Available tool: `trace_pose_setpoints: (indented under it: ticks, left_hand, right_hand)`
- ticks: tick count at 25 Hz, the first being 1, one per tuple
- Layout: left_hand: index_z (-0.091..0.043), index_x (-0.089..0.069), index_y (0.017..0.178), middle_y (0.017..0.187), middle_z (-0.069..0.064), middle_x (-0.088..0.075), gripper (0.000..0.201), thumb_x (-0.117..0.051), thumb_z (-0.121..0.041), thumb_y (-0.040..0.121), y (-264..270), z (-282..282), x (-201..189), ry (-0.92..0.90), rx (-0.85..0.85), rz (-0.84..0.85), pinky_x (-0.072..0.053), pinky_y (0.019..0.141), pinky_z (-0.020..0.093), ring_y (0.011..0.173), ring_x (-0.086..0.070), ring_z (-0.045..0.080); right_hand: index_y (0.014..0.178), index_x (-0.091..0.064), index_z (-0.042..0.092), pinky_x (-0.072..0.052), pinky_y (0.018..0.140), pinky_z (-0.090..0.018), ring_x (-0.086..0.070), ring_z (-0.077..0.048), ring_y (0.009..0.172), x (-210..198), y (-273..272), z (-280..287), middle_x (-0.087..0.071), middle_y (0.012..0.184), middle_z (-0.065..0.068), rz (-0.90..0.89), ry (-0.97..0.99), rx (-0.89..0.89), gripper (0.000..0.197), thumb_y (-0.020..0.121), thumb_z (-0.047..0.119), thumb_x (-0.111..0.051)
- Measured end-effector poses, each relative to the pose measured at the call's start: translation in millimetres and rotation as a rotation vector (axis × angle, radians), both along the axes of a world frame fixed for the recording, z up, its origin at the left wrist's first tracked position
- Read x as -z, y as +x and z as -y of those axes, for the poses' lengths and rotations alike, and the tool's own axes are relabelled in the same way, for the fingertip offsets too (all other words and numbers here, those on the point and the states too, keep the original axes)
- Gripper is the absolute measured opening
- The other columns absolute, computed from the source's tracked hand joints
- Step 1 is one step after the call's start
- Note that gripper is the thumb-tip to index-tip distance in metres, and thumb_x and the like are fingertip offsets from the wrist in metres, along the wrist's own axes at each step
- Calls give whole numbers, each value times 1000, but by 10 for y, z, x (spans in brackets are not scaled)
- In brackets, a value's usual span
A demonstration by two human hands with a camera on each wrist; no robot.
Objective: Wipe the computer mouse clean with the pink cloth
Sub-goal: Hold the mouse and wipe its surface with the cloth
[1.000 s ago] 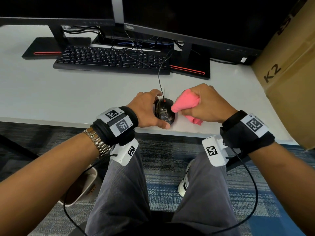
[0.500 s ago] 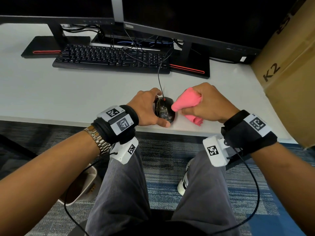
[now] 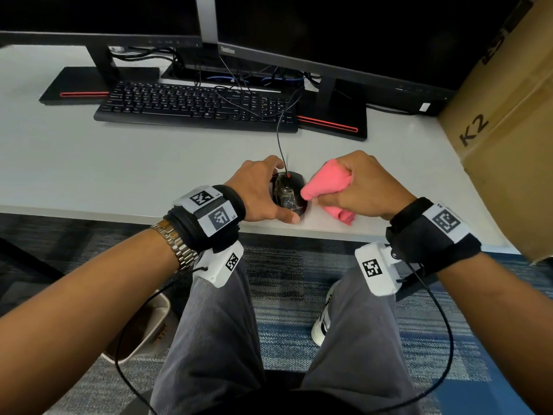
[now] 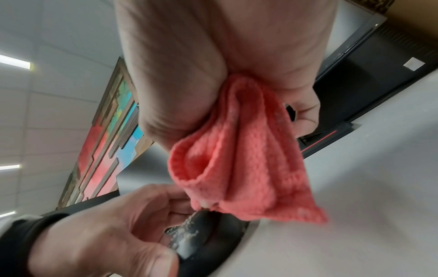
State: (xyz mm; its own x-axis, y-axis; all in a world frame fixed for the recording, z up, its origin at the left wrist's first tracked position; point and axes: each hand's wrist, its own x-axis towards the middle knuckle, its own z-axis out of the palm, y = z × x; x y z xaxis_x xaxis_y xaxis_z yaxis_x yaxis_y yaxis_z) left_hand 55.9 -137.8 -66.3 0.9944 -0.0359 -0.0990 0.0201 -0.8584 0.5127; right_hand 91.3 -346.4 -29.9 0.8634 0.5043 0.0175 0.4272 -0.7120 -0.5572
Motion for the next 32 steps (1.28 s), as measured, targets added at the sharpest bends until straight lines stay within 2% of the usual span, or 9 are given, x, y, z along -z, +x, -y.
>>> trace_pose_setpoints:
  ticks: [2,6,9,11,14,18,23,26,32]
  left_hand:
    - [-17,-37,140,132,5,-58,112,-87,-58,48,5,6,-3,1,4,-6,-45,99,33,119,-55,23]
    - [-17,-37,139,130,5,-59,112,-86,-59,48,17,4,-8,2,9,-3,-45,99,33,117,-55,23]
    - [-18,-37,139,129,5,-59,112,-86,-59,48,7,12,-6,1,9,-5,-45,98,32,117,-55,22]
    - [-18,-37,139,130,5,-58,111,-86,-58,48,4,9,-1,1,5,-5,-44,98,32,118,-55,22]
    - [-18,-37,140,131,5,-58,111,-87,-57,49,0,6,0,-8,-4,-3,-44,98,32,119,-55,22]
    - [-16,-37,140,131,5,-58,112,-87,-57,48,-6,3,5,-12,0,7,-44,99,33,120,-54,22]
    - [-17,-37,140,131,6,-57,112,-87,-57,49,2,-4,21,-11,-1,5,-44,99,34,121,-52,23]
    - [-18,-37,139,131,5,-56,112,-87,-58,48,10,-16,41,-19,-2,-1,-46,99,35,120,-53,23]
    - [-18,-36,140,132,5,-56,112,-87,-58,48,15,-17,47,-24,5,-1,-44,102,38,124,-50,24]
  right_hand:
    - [98,-69,1,-58,75,-44,-65,-26,82,1,-21,-11,-69,91,-14,-8,-4,3,39,72,24,-87]
    - [85,-68,2,-60,51,-43,-66,-33,49,10,-169,-20,-69,59,-16,-124,41,-58,15,79,10,-79]
    - [84,-69,0,-60,48,-39,-63,-18,39,-1,-182,1,-65,48,-9,-139,14,-71,14,79,9,-79]
    - [85,-68,1,-57,49,-30,-66,-19,45,-21,-121,-11,-68,54,-9,-82,21,-61,19,77,13,-82]
    - [80,-64,7,-49,42,-15,-71,-37,63,-58,-69,-32,-70,68,-17,-55,60,-11,19,77,12,-83]
    - [88,-67,3,-58,44,-34,-68,-35,49,-12,-160,-45,-70,59,-15,-179,36,-80,17,79,8,-80]
    - [93,-71,10,-55,67,-30,-67,-19,81,-37,111,-12,-70,88,-5,-174,112,32,30,70,17,-89]
    - [90,-72,18,-56,73,-28,-70,-16,85,-78,248,22,-74,89,0,-364,235,103,27,71,11,-88]
    - [106,-72,11,-58,78,-29,-72,-20,93,3,269,-9,-76,98,-5,-481,240,77,29,79,9,-82]
